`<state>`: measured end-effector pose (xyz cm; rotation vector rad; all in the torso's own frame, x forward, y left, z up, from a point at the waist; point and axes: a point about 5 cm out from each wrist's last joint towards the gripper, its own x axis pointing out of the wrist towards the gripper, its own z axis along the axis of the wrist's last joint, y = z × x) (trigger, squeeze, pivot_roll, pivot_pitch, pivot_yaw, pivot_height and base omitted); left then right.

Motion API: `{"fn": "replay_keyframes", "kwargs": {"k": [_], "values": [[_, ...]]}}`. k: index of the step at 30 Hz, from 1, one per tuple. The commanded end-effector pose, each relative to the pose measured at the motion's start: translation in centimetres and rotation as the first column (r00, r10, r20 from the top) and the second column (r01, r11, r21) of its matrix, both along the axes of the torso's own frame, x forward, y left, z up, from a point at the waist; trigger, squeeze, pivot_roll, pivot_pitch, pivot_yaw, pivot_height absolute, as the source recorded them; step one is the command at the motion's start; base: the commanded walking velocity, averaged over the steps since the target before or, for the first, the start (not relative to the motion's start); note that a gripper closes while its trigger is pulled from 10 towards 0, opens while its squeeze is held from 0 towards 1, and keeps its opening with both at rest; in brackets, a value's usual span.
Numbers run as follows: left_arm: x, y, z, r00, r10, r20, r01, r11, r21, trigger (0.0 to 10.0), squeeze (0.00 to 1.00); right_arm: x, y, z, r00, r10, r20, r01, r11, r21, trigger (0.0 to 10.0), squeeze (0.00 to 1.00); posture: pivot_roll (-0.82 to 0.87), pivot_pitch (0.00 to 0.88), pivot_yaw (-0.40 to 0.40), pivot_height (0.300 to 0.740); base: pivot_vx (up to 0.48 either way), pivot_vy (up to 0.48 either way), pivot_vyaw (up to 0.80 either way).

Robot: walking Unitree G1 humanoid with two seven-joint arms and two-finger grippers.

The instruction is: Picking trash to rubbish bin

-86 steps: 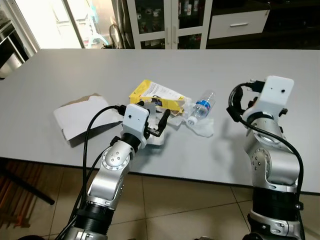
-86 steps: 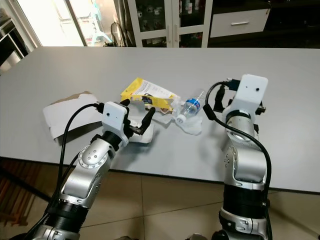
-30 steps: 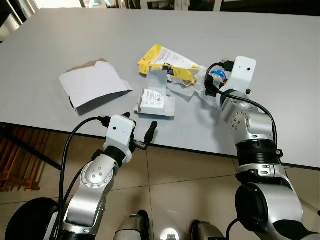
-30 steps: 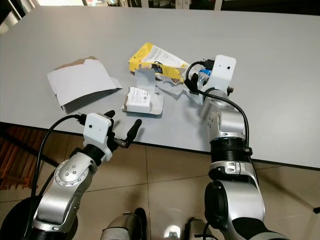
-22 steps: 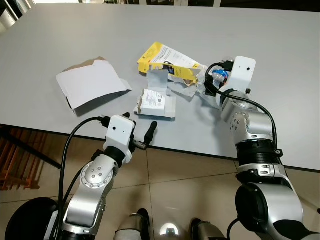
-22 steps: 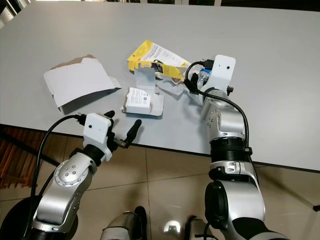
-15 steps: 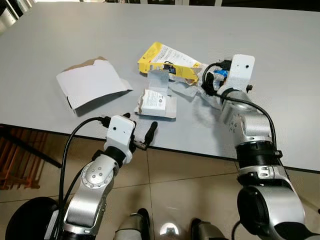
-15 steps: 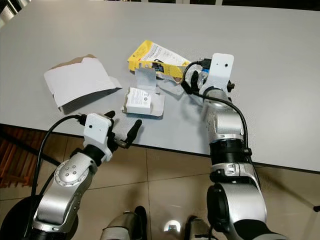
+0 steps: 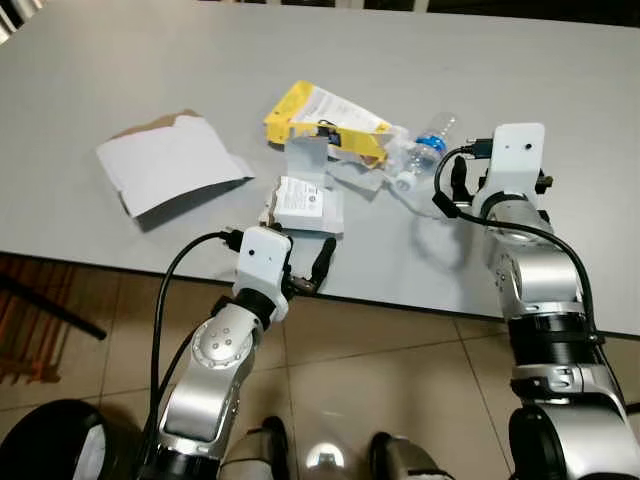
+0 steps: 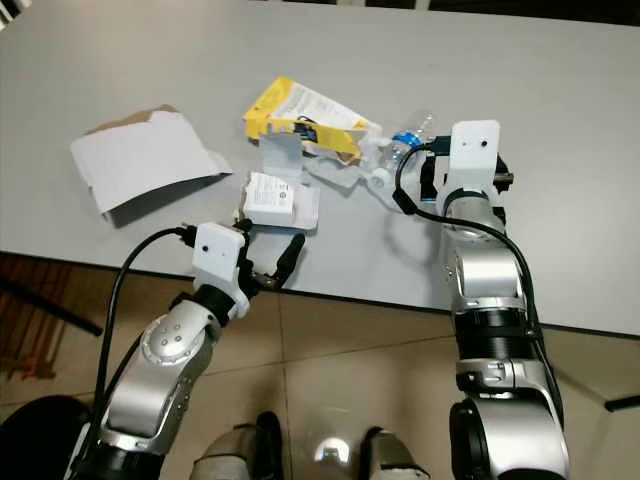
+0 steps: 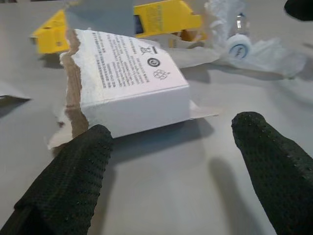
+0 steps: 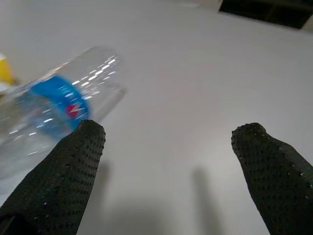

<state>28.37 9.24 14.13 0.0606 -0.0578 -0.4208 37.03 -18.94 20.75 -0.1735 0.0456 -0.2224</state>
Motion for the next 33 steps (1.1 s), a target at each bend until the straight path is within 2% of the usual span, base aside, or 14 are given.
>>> {"fn": "replay_keyframes", "kwargs": {"k": [1,8,10,11,16,17,20,24,27,29,33], "values": [[0.0,-0.3,-0.3,1.000,0.003,-0.009,-0.003,1.000,-0.017,10.0,0.00,-0.3,-0.2,0.2,1.000,0.003,0.000,-0.003,0.999,-0.032,10.0,0.00,-0.11,0.218,-0.002,0.740,0.000,0.000,0.00],[0.0,-0.4,-0.4,1.000,0.003,-0.006,-0.003,1.000,-0.012,10.0,0.00,-0.6,0.0,0.5,0.999,0.013,0.039,-0.012,1.000,-0.019,10.0,0.00,-0.10,0.218,0.008,0.740,0.000,0.000,0.00],[0.1,-0.2,-0.3,1.000,0.007,-0.003,-0.007,1.000,-0.001,10.0,0.00,-0.5,0.4,0.7,0.998,0.030,0.059,-0.030,1.000,0.008,10.0,0.00,-0.09,0.221,0.014,0.740,0.000,0.000,0.00],[0.1,0.1,-0.3,1.000,0.010,0.002,-0.011,1.000,0.009,10.0,0.00,-0.3,0.9,0.9,0.996,0.051,0.078,-0.055,0.997,0.050,10.0,0.00,-0.07,0.226,0.020,0.740,0.000,0.000,0.00],[0.1,0.6,-0.2,1.000,0.014,0.001,-0.014,1.000,0.020,10.0,0.00,0.3,1.5,1.2,0.994,0.071,0.089,-0.080,0.991,0.104,10.0,0.00,-0.05,0.236,0.028,0.740,0.000,0.000,0.00],[-0.2,0.8,-0.1,1.000,0.007,-0.014,-0.006,1.000,0.007,10.0,0.00,0.8,1.9,1.8,0.991,0.080,0.106,-0.095,0.985,0.145,10.0,0.00,-0.04,0.253,0.036,0.740,0.000,0.000,0.00],[-0.6,1.0,-0.2,1.000,0.006,-0.015,-0.006,1.000,0.021,10.0,0.00,1.4,2.2,2.4,0.989,0.090,0.119,-0.110,0.979,0.172,10.0,0.00,-0.03,0.263,0.036,0.740,0.000,0.000,0.00],[-1.2,1.2,-0.6,1.000,0.012,-0.027,-0.011,0.999,0.033,10.0,0.00,2.2,2.2,2.7,0.991,0.085,0.102,-0.107,0.969,0.225,10.0,0.00,-0.02,0.274,0.037,0.740,0.000,0.000,0.00],[-1.5,1.2,-0.7,0.999,0.012,-0.034,-0.011,0.999,0.036,10.0,0.00,2.9,2.0,2.6,0.995,0.080,0.068,-0.097,0.944,0.315,10.0,0.00,-0.02,0.284,0.038,0.740,0.000,0.000,0.00],[-1.5,1.2,-0.6,0.999,0.007,-0.034,-0.006,0.999,0.040,10.0,0.00,3.3,2.1,2.2,0.995,0.090,0.031,-0.095,0.922,0.375,10.0,0.00,-0.02,0.289,0.038,0.740,0.000,0.000,0.00],[-1.2,1.6,-0.3,0.999,0.013,-0.030,-0.012,0.999,0.049,10.0,0.00,3.9,2.3,2.2,0.993,0.111,0.025,-0.111,0.901,0.420,10.0,0.00,-0.01,0.301,0.042,0.740,0.000,0.000,0.00]]}}
